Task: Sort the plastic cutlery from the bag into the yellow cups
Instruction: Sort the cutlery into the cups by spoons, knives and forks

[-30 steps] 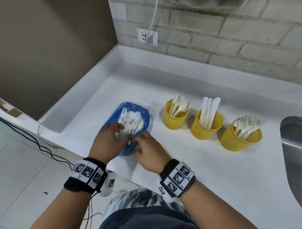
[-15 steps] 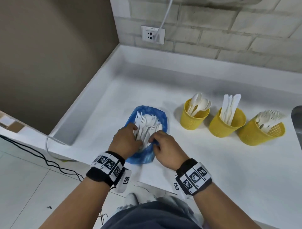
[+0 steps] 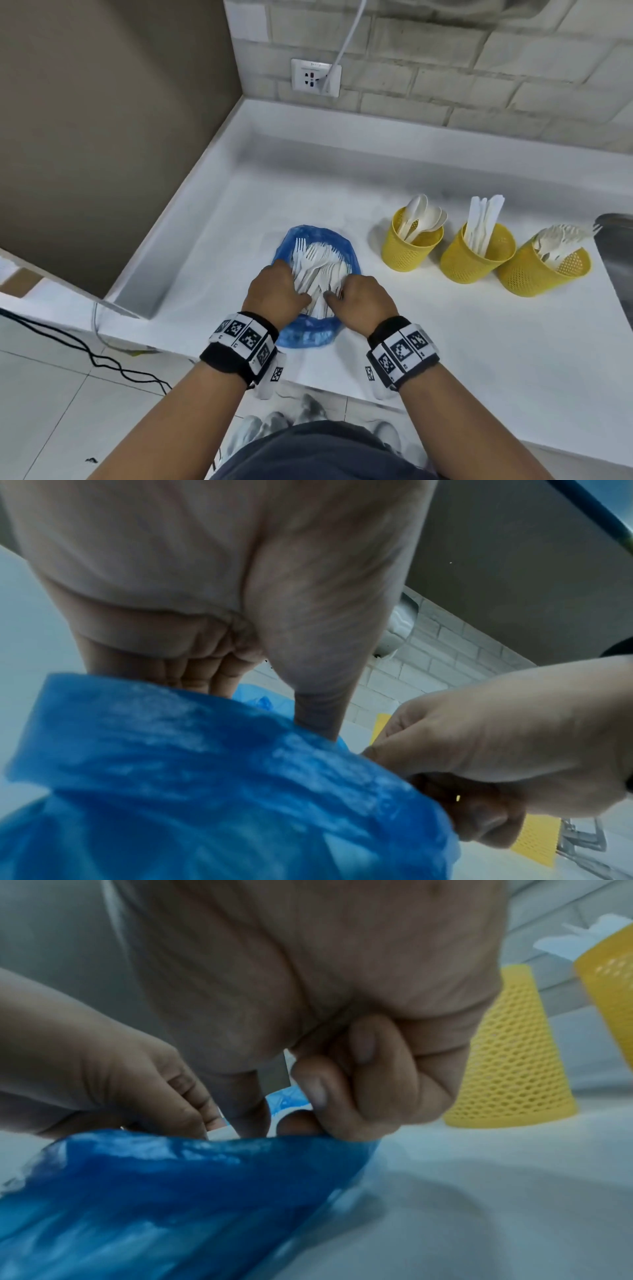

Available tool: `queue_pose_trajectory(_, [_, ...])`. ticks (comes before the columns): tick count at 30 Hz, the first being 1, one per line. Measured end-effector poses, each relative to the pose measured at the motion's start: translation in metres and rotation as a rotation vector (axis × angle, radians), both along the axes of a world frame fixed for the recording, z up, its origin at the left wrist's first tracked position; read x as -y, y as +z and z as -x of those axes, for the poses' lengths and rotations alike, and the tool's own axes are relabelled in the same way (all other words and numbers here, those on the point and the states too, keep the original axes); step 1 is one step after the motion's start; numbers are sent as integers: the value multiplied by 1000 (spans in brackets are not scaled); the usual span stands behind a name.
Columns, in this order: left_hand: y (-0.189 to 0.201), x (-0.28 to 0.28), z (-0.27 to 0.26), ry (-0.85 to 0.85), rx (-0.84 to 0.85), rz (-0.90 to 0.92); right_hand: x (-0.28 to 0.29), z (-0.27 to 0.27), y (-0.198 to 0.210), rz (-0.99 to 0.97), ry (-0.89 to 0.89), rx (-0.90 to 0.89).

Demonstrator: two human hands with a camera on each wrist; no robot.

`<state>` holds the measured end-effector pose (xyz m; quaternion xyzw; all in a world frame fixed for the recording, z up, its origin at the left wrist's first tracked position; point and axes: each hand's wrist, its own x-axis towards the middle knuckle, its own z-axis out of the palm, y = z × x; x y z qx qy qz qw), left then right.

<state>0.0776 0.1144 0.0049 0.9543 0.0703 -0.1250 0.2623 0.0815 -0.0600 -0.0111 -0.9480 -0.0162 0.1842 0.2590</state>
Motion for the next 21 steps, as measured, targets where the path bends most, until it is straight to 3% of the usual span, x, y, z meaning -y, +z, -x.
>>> queue_pose_trajectory(9, [-5,11,-2,34,-58,81,-10,-9,3,-115,-120,0])
queue_pose_trajectory(14, [1,11,-5,12,-50,115,-14,-12,3,-94,-76,-20])
queue_pose_trajectory(21, [2,-5,-8,144,-70,284,-9,-15,2,-215,-176,-46])
